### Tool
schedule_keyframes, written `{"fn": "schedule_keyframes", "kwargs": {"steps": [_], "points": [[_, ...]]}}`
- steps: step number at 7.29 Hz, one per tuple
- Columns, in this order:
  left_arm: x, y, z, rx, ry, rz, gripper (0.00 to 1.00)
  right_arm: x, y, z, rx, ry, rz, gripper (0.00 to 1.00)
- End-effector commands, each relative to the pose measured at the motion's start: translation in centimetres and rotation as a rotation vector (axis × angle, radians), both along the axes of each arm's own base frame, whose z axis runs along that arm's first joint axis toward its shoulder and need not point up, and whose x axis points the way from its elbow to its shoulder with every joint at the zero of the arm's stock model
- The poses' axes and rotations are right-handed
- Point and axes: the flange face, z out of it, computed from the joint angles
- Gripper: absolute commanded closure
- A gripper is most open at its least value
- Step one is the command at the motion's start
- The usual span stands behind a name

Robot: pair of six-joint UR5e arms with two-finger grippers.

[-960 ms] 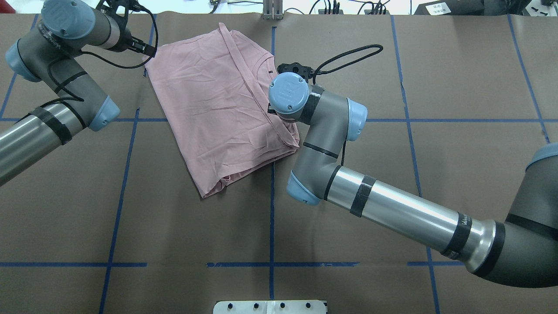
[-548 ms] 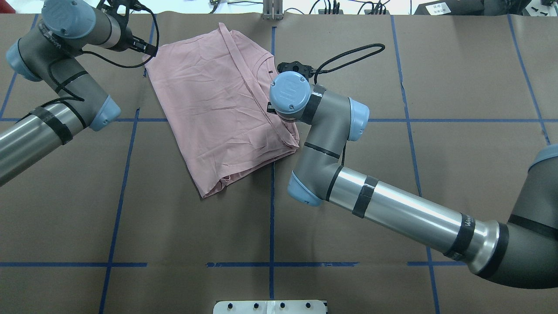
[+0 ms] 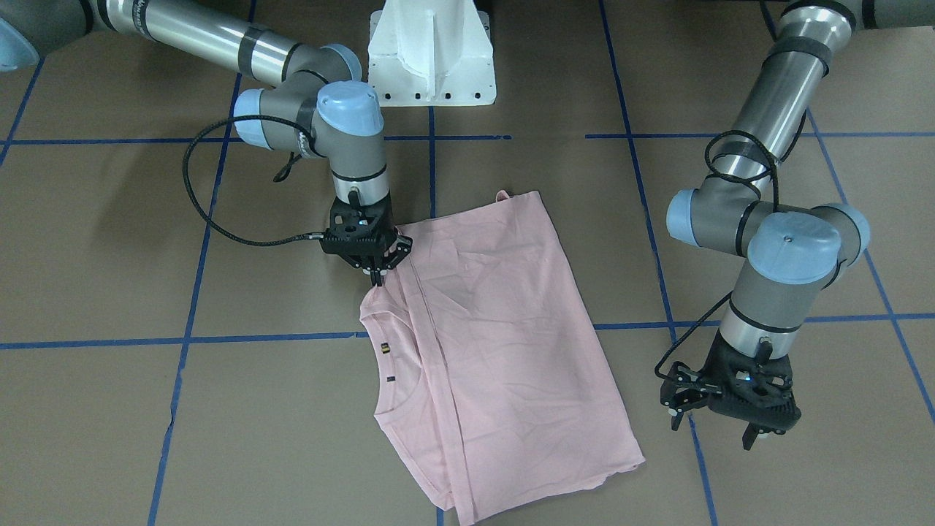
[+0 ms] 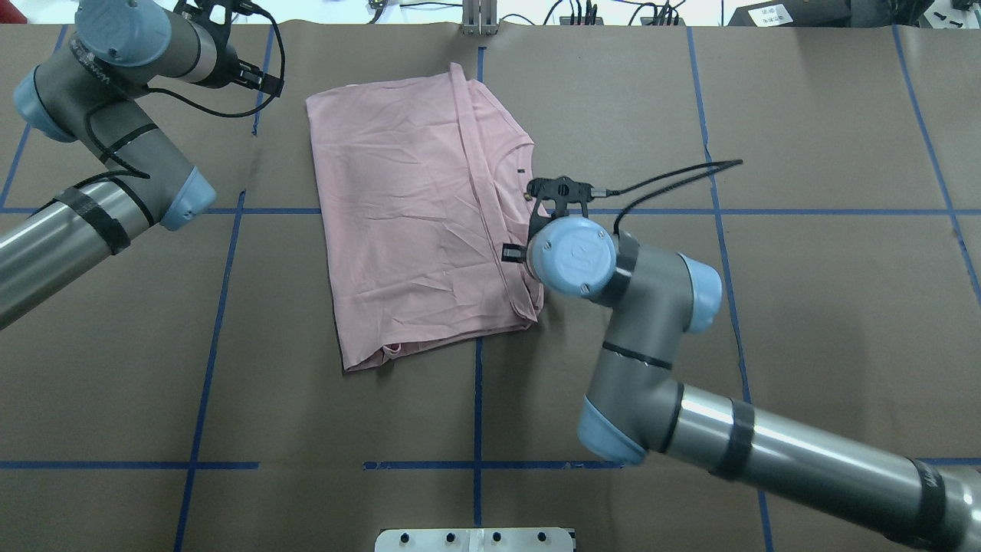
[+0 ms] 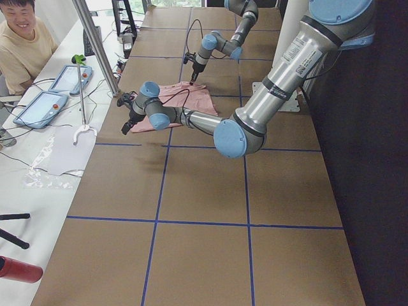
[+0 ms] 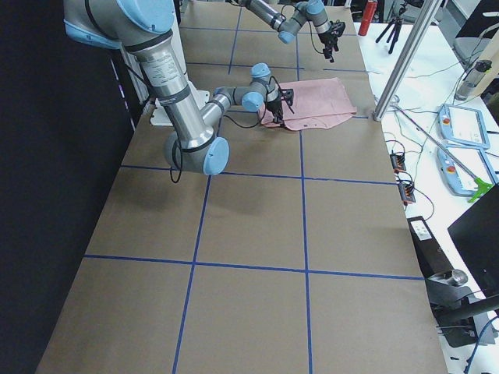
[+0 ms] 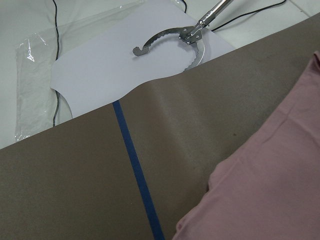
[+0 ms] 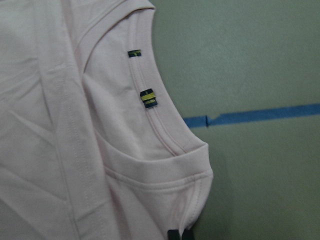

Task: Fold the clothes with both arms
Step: 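Drag the collar edge with the right gripper toward the robot, squaring the shirt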

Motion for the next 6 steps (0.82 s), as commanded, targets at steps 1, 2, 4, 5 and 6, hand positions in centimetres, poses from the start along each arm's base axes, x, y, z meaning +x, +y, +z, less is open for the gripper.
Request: {"fn": "schedule_keyframes", "kwargs": {"steps": [1, 2, 4, 5, 6], "points": [[0.1, 0.1, -0.2, 0.000, 0.005, -0.001, 0.00, 2.7, 6.2, 2.7, 0.027, 0.005, -0.021, 1.00], [0.1, 0.1, -0.3, 0.002, 0.006, -0.001, 0.00, 4.5, 7.6, 4.1, 0.026, 0.011, -0.031, 1.00], [0.3, 0.2, -0.4, -0.002, 0.011, -0.003, 0.00, 4.9, 8.8, 4.7, 0.027, 0.013, -0.045, 0.49], [0.4, 0.2, -0.7, 0.002, 0.014, -0.002, 0.00, 5.0, 9.0, 4.3, 0.043, 0.013, -0.034, 0.00], [0.5, 0.5, -1.7, 0.013, 0.028, 0.000, 0.00, 5.9, 9.1, 3.3, 0.046, -0.007, -0.037, 0.00]]}}
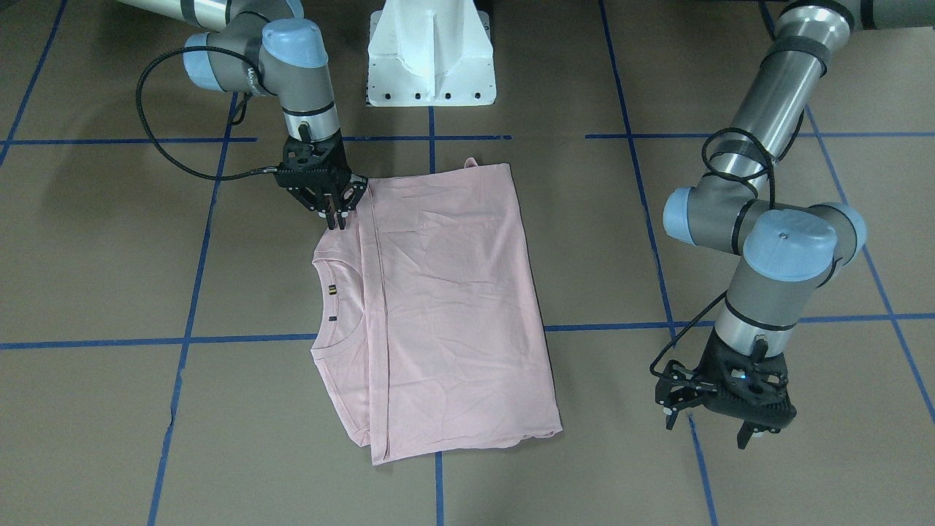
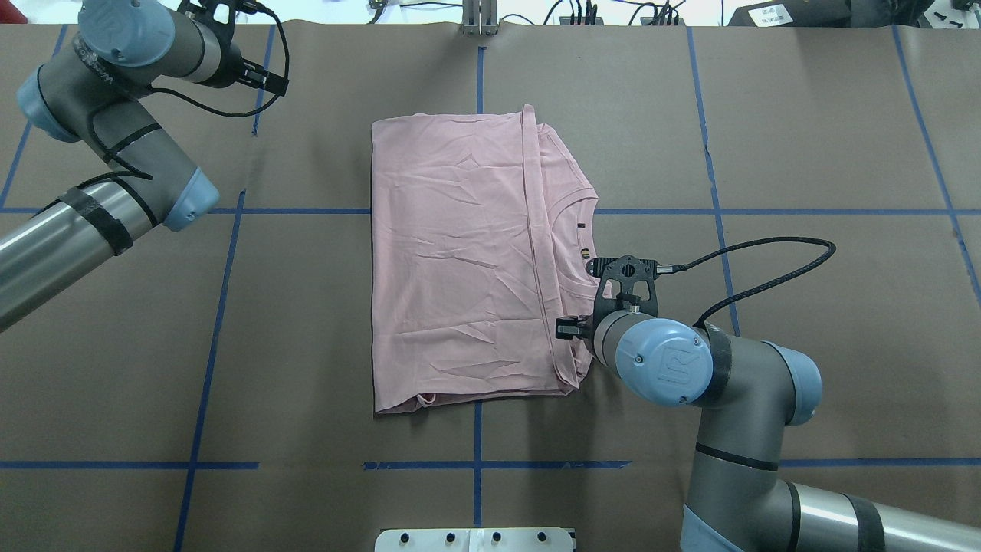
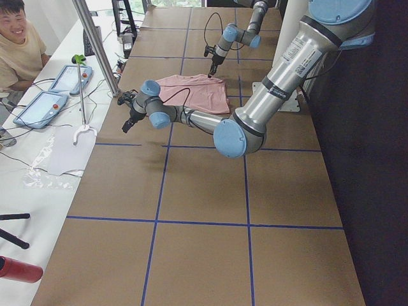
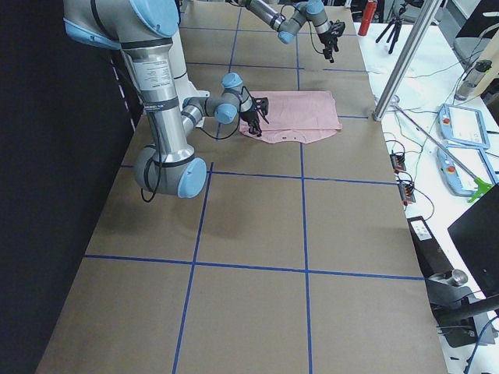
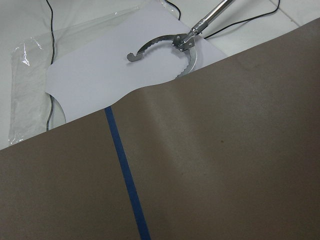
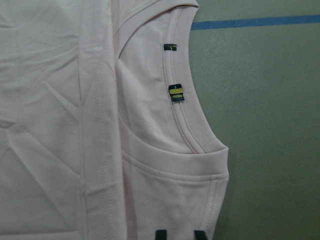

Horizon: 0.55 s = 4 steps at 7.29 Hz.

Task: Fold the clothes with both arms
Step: 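Drag the collar edge with the right gripper toward the robot, squaring the shirt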

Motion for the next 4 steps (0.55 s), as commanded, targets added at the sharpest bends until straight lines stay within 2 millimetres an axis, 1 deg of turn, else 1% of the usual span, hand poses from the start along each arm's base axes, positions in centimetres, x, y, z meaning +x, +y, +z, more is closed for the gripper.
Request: {"fn": "schedule_keyframes", "kwargs": {"steps": [1, 2, 3, 4], "points": [[1.4, 2.0, -1.8, 0.010, 0.034, 0.025, 0.00, 2.5, 1.4, -1.8, -0.018, -0.004, -0.045, 0.00], [1.6, 4.3, -2.2, -0.013, 0.094, 0.067, 0.00, 4.8, 2.6, -1.9, -0.042, -0.019, -0.076, 0.00], [0.6, 6.9, -2.8, -0.069, 0.185, 0.071, 0.00, 6.7, 3.3, -1.5, -0.037, -0.032, -0.077, 0.00], [1.1, 11.2, -3.5, -0.117, 0.266, 0.065, 0.00, 8.0, 3.8, -2.2, -0.032, -0.054, -0.079, 0.00]]}}
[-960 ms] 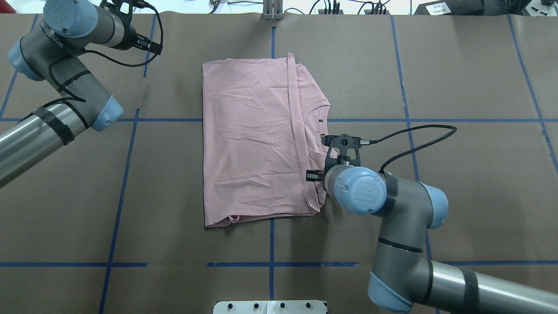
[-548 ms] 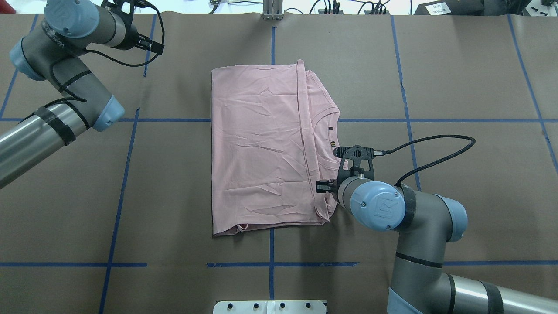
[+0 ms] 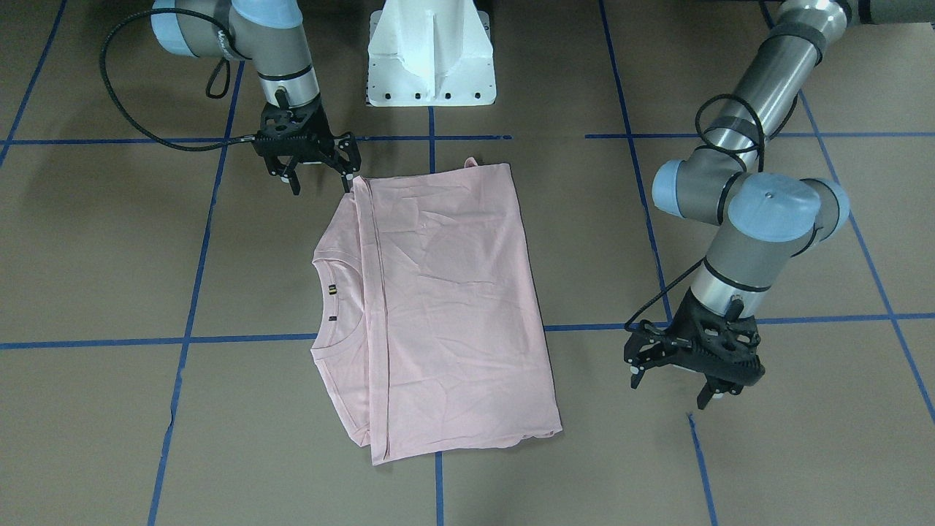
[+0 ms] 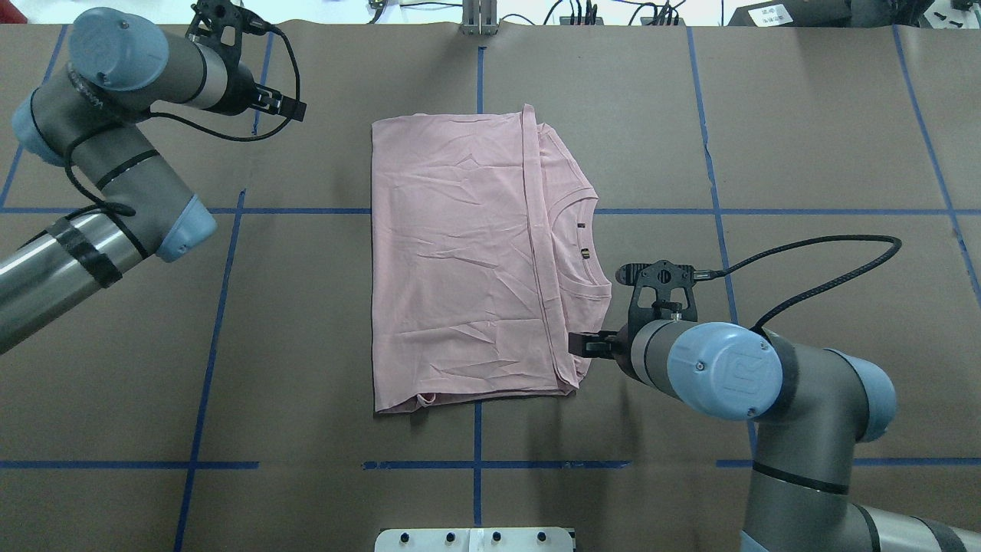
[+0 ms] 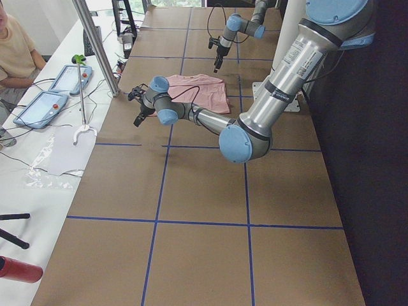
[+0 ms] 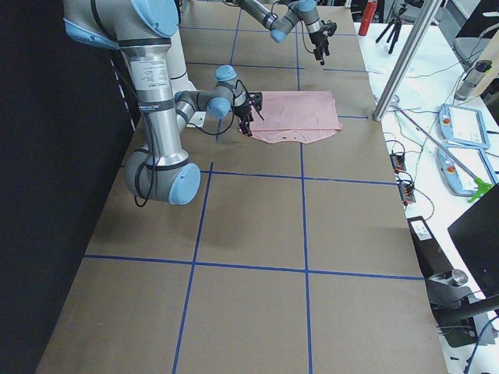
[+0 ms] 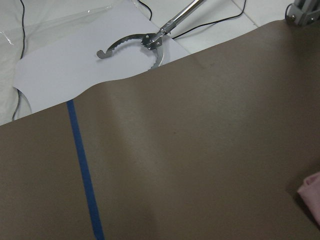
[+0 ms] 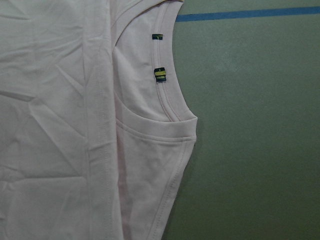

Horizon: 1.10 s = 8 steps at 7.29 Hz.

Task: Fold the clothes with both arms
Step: 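Lower the left gripper to the shirt's near corner while the right gripper waits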

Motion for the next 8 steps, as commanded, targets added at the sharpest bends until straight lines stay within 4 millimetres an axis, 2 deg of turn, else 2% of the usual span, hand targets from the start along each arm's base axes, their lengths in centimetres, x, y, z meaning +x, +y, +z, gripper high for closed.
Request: {"fn": "schedule_keyframes", "kwargs": {"steps": [1, 2, 3, 4, 5, 6, 7, 8], "points": [[1.1, 9.7, -1.6, -0.122, 0.173, 0.021, 0.00, 2.7, 1.0, -0.8, 0.005, -0.044, -0.005, 0.00], [1.6, 14.5, -2.4, -0.213, 0.253, 0.017, 0.04, 3.0, 1.1, -0.6, 0.011, -0.071, -0.003, 0.00], [2.6, 19.6, -2.6, -0.320, 0.323, -0.022, 0.25, 3.0, 1.1, -0.7, 0.014, -0.078, -0.003, 0.00], [5.1, 23.6, -3.4, -0.410, 0.382, -0.057, 0.36, 2.9, 1.1, -0.8, 0.015, -0.080, -0.003, 0.00], [7.9, 26.3, -3.2, -0.462, 0.387, -0.086, 0.37, 2.8, 1.1, -0.8, 0.015, -0.080, -0.001, 0.00], [9.9, 27.9, -4.2, -0.487, 0.333, -0.076, 0.36, 2.9, 1.1, -0.8, 0.015, -0.080, 0.000, 0.00], [10.9, 29.4, -4.8, -0.505, 0.308, -0.060, 0.36, 2.8, 1.0, -0.9, 0.017, -0.081, 0.002, 0.00], [12.1, 30.6, -4.6, -0.533, 0.282, -0.057, 0.36, 2.8, 1.0, -0.8, 0.019, -0.078, -0.002, 0.00]]}}
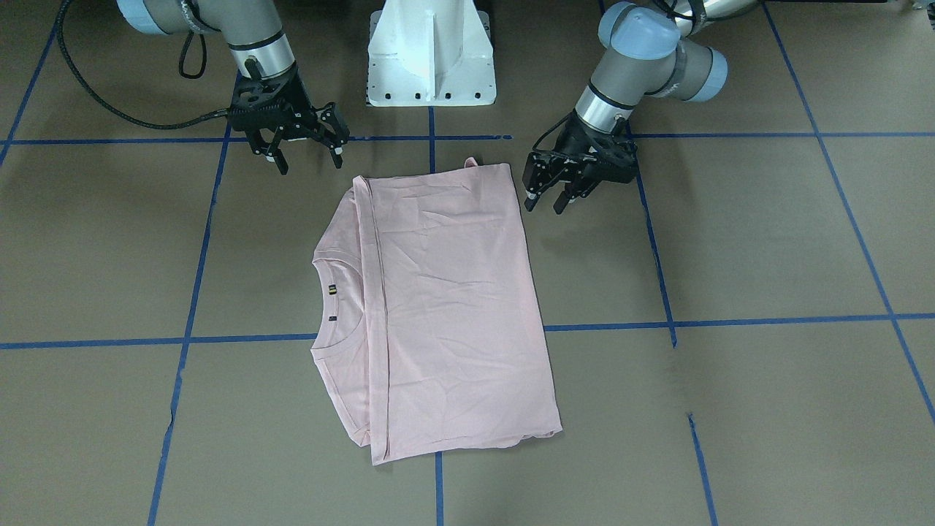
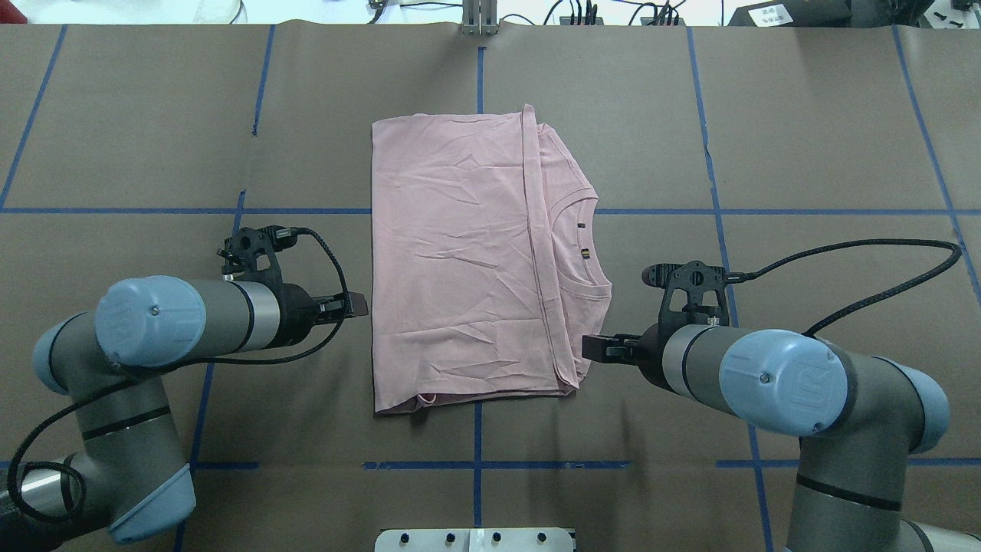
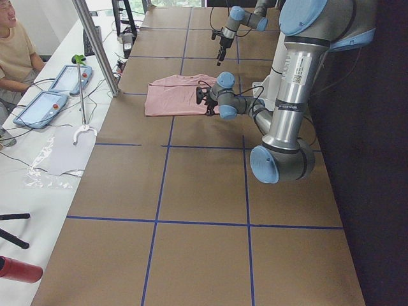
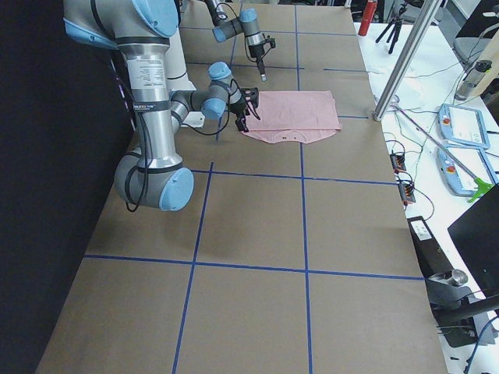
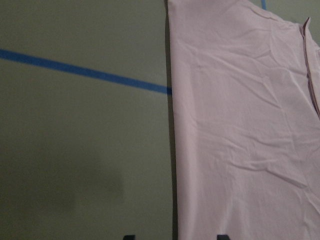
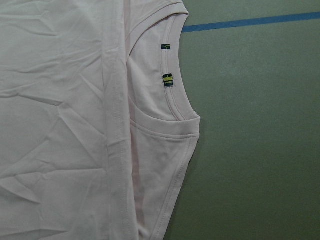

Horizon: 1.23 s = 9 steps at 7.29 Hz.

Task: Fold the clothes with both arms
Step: 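Lower the left gripper to the shirt's near corner while the right gripper waits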

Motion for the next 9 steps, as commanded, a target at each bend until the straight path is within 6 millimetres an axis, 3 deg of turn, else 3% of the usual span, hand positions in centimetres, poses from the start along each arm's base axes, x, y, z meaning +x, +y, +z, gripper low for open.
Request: {"fn": "schedule_keyframes", "kwargs": {"steps": [1, 4, 6, 9], "points": [[3.4, 3.1, -0.7, -0.049, -0.071, 0.046, 0.36, -0.1, 0.0, 0.1, 0.003, 0.003, -0.001, 0.00], [4.9, 4.0, -2.3, -0.049, -0.101, 0.053, 0.37, -0.1, 0.0, 0.1, 0.003, 0.003, -0.001, 0.00], [5.7, 5.4, -2.2, -0.049, -0.105, 0.078, 0.44, -0.1, -0.1, 0.0, 0.004, 0.002, 0.000, 0.00], [6.4, 6.7, -2.2, -0.051, -0.106, 0.103, 0.44, -0.1, -0.1, 0.1, 0.004, 0.004, 0.002, 0.00]]}}
